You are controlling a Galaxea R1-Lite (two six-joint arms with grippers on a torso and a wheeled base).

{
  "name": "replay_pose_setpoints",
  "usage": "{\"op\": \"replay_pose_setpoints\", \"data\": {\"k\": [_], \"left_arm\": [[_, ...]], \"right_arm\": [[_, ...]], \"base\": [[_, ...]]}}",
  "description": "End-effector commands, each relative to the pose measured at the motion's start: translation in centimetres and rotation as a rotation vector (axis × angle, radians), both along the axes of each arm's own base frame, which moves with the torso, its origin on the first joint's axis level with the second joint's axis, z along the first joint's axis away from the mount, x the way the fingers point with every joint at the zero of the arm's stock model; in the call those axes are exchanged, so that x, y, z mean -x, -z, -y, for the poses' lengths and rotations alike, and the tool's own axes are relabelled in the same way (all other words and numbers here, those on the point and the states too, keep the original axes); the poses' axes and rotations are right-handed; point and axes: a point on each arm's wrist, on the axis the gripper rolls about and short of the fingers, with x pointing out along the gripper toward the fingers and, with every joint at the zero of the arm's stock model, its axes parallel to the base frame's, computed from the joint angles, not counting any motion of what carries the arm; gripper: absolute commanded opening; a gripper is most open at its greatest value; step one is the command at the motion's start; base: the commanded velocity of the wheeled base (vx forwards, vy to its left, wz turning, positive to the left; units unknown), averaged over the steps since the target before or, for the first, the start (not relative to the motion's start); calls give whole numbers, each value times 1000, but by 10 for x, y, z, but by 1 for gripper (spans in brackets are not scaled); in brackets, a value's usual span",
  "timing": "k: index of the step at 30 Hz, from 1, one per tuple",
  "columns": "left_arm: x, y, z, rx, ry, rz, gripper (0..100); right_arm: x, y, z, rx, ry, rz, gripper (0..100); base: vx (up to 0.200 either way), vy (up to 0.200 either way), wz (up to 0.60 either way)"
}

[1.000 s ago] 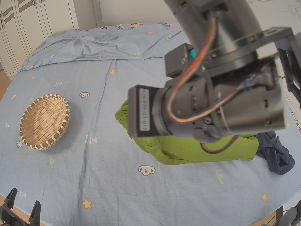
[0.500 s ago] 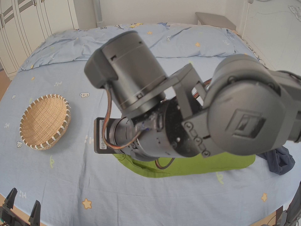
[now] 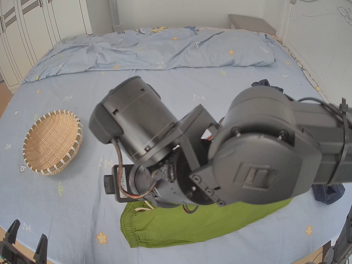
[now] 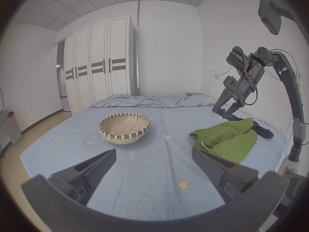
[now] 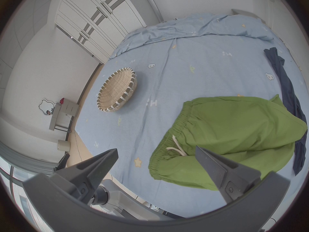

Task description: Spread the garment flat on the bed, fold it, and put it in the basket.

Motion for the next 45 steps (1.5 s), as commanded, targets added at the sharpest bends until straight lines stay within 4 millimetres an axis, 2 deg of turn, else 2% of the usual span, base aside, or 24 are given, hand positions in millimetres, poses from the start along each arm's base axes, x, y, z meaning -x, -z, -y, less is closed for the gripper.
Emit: {"op": "replay_pose_setpoints", "data": {"k": [1, 2, 3, 5, 6, 7, 11, 13, 15, 16, 19, 22, 24, 25, 26, 27, 29, 30, 32, 33, 34, 36, 42, 45], "left_arm": [[-1, 5, 0, -1, 3, -15, 100], [-1, 5, 0, -1, 3, -15, 100], [-1, 5, 0, -6, 8, -15, 100], [-1, 5, 0, -8, 8, -16, 100], [-1, 5, 0, 0, 5, -16, 100], [-1, 5, 0, 3, 1, -15, 100], [-1, 5, 0, 2, 1, -15, 100], [-1, 5, 0, -4, 6, -15, 100], [-1, 5, 0, -4, 6, -15, 100], [-1, 5, 0, -11, 8, -15, 100], [-1, 4, 0, -20, 11, -8, 100], [2, -10, 1, -17, 32, 41, 100], [18, -71, 0, 94, 97, 183, 100], [16, -90, -1, 164, 142, 161, 100], [16, -90, -1, 164, 142, 161, 100], [6, -109, -1, 241, 214, 61, 100], [-5, -113, 1, 255, 271, -21, 100], [-26, -113, 6, 277, 388, -163, 100], [-47, -112, 13, 345, 506, -316, 100], [-47, -112, 13, 345, 506, -316, 100], [-66, -107, 22, 444, 608, -474, 100], [-79, -99, 31, 517, 712, -620, 100], [-91, -48, 47, 486, 910, -872, 100], [-94, -24, 51, 438, 922, -959, 100]], "right_arm": [[-4, -50, 61, -84, 68, 37, 100], [-4, -50, 61, -84, 68, 37, 100], [-6, -71, 98, -127, 114, 47, 100], [-6, -83, 125, -154, 155, 59, 100], [-5, -93, 171, -182, 246, 71, 100], [-1, -93, 198, -189, 300, 72, 100], [22, -78, 263, -267, 388, 83, 100], [34, -67, 283, -346, 381, 98, 100], [36, -65, 285, -359, 378, 101, 100], [45, -47, 305, -418, 384, 125, 100], [52, -36, 317, -419, 409, 123, 100], [50, -34, 321, -416, 421, 123, 100], [49, -34, 323, -400, 417, 138, 100], [49, -34, 322, -395, 407, 142, 100], [49, -34, 322, -395, 407, 142, 100], [50, -34, 321, -390, 396, 144, 100], [50, -34, 321, -391, 395, 145, 100], [50, -33, 321, -388, 396, 143, 100], [50, -31, 321, -384, 394, 136, 100], [50, -31, 321, -384, 394, 136, 100], [50, -28, 321, -378, 394, 125, 100], [51, -24, 320, -368, 392, 115, 100], [52, -20, 320, -351, 387, 113, 100], [53, -21, 320, -351, 384, 116, 100]], "base": [[0, 0, 0], [0, 0, 0], [0, 0, 0], [0, 0, 0], [0, 0, 0], [0, 0, 0], [0, 0, 0], [0, 0, 0], [0, 0, 0], [0, 0, 0], [0, 0, 0], [0, 0, 0], [0, 0, 0], [0, 0, 0], [0, 0, 0], [0, 0, 0], [0, 0, 0], [0, 0, 0], [0, 0, 0], [0, 0, 0], [0, 0, 0], [0, 0, 0], [0, 0, 0], [0, 0, 0]]}}
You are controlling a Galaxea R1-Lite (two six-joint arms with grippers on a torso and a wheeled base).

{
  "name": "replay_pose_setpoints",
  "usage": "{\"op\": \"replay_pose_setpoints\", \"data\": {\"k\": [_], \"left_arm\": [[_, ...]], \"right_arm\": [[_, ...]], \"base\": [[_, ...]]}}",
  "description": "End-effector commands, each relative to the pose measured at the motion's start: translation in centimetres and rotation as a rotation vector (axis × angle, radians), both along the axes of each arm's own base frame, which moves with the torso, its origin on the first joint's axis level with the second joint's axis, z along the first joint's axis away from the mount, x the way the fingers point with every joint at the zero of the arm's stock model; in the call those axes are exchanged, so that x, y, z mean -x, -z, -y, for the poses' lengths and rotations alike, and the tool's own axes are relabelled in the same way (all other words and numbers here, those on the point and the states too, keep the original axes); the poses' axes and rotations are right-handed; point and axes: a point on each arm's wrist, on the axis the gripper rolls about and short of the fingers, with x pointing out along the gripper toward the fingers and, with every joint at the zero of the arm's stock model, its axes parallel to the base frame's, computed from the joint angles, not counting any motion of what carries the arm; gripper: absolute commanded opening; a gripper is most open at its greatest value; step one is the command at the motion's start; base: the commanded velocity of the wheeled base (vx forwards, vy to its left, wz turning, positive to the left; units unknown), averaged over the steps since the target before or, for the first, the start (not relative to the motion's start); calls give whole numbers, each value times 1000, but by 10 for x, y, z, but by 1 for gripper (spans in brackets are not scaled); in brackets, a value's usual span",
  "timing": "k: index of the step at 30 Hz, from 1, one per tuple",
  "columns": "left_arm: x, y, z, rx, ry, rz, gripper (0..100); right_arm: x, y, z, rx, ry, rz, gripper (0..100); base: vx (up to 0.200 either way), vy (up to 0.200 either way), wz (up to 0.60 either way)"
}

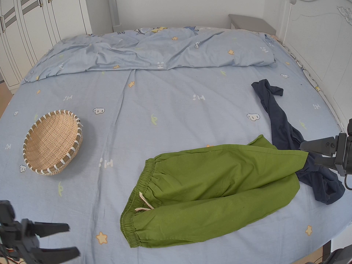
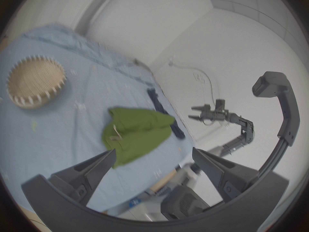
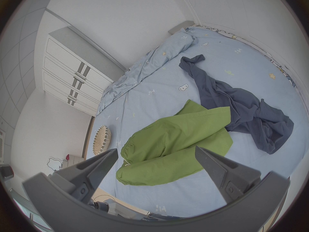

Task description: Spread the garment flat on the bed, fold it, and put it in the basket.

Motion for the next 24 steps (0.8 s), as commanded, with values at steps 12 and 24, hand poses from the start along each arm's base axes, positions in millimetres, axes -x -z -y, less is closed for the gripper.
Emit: {"op": "replay_pose_setpoints", "data": {"k": [12, 24], "left_arm": [[-70, 110, 22, -279, 239, -467, 100], [-107, 113, 34, -270, 256, -415, 100]], "right_arm": [[6, 4, -1, 5, -33, 11, 100], [6, 4, -1, 4, -36, 9, 100]], "base": [[0, 0, 0], [0, 0, 0]]}}
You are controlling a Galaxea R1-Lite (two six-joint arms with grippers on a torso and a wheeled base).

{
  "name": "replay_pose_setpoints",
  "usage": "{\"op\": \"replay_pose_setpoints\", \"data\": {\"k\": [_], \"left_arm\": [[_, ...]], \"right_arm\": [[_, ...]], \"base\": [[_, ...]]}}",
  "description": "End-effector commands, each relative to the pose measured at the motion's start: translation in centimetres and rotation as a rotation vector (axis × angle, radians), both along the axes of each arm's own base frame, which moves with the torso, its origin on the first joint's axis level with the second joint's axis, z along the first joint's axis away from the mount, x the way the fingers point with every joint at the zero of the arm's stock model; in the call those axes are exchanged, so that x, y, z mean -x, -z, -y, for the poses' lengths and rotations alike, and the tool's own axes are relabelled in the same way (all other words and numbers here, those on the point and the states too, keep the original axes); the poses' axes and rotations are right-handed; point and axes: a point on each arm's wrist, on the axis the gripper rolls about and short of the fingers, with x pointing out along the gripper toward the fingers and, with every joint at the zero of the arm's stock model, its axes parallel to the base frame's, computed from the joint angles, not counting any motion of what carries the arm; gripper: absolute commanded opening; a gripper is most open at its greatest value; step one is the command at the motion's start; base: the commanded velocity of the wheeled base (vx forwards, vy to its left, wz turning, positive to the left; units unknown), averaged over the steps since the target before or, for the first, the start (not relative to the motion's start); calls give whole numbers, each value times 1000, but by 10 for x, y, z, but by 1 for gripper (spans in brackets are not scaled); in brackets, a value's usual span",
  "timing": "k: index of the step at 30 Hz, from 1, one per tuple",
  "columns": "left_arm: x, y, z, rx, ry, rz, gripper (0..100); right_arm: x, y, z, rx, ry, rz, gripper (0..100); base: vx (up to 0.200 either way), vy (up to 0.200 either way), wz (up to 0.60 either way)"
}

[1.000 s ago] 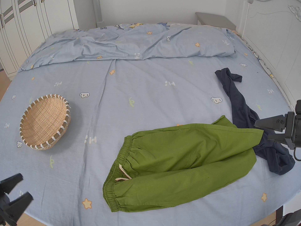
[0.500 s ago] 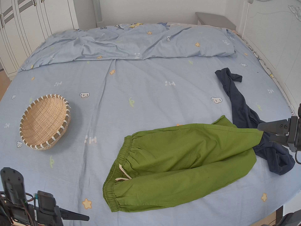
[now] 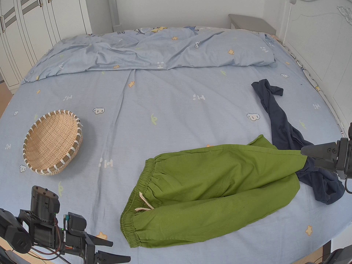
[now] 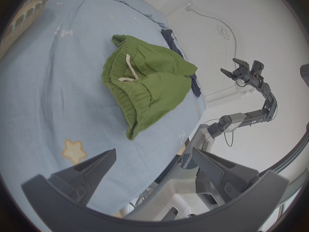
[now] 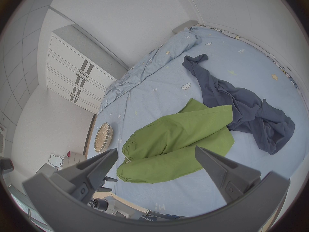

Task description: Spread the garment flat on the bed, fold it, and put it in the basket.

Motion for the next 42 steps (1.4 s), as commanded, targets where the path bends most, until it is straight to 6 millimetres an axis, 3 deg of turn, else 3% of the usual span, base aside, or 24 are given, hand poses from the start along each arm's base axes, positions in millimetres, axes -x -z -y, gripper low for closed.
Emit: {"op": "replay_pose_setpoints", "data": {"k": [1, 14, 30, 31, 42], "left_arm": [[-18, 11, 8, -11, 16, -35, 100], [-34, 35, 28, -10, 85, -8, 100], [-49, 40, 34, 22, 82, 79, 100], [-49, 40, 34, 23, 82, 83, 0], [-52, 48, 33, 17, 72, 60, 0]], "right_arm": [[-1, 2, -1, 1, -3, -6, 100], [-1, 2, -1, -1, -10, -8, 100], [-1, 2, -1, -1, -7, -8, 100], [-1, 2, -1, -1, -7, -8, 100], [-1, 2, -1, -1, -6, -11, 100]], "base": [[0, 0, 0], [0, 0, 0], [0, 0, 0], [0, 0, 0], [0, 0, 0]]}}
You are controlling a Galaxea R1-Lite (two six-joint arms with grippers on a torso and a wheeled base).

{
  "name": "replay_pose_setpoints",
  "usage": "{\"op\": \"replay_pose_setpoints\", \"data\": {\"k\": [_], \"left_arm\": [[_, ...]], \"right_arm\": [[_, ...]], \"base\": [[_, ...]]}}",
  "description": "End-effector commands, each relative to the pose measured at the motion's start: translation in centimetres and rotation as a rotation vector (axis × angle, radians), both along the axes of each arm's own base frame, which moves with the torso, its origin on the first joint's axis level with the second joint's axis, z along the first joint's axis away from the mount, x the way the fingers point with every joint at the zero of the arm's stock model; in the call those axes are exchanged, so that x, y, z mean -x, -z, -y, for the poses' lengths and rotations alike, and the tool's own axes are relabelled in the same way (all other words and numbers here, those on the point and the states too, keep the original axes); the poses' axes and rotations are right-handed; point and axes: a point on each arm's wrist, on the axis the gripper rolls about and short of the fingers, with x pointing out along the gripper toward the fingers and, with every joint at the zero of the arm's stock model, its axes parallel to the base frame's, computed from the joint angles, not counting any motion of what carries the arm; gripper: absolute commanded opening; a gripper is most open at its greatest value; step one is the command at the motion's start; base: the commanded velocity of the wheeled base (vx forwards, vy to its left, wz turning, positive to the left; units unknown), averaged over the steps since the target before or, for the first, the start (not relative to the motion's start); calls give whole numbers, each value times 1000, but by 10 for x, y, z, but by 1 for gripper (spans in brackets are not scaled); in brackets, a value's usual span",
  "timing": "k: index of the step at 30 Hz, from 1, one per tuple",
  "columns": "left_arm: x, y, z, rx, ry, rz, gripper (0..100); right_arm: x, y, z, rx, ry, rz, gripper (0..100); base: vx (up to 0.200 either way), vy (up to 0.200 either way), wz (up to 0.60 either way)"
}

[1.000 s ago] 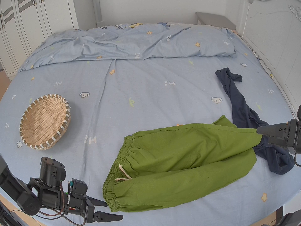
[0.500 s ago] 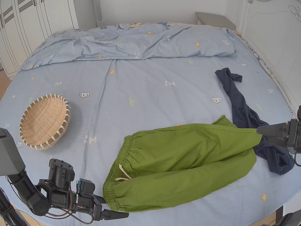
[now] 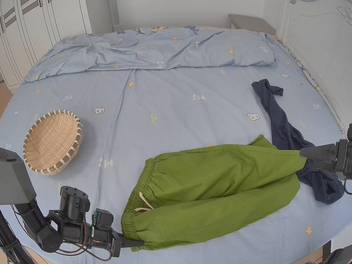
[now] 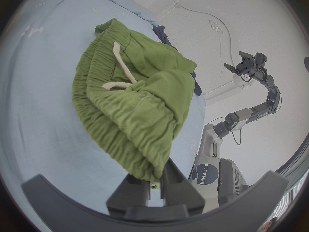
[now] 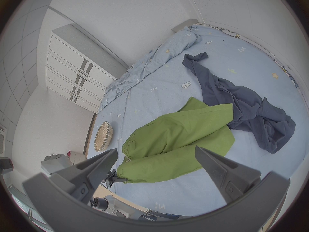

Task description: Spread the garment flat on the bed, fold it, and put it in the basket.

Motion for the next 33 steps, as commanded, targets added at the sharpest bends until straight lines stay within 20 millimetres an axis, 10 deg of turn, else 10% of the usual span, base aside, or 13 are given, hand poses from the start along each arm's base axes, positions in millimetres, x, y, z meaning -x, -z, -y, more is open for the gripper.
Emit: {"op": "replay_pose_setpoints", "data": {"k": [1, 19, 33], "left_arm": [[-2, 5, -3, -7, -19, -22, 0], [-10, -31, -87, 286, -630, 8, 0], [18, -27, -98, 204, -615, -121, 0]], "right_arm": [[0, 0, 0, -1, -2, -2, 100], [11, 25, -1, 108, -107, -119, 100], [29, 105, 14, 199, -114, -283, 100]], "base": [[0, 0, 0], [0, 0, 0], [0, 0, 0]]}}
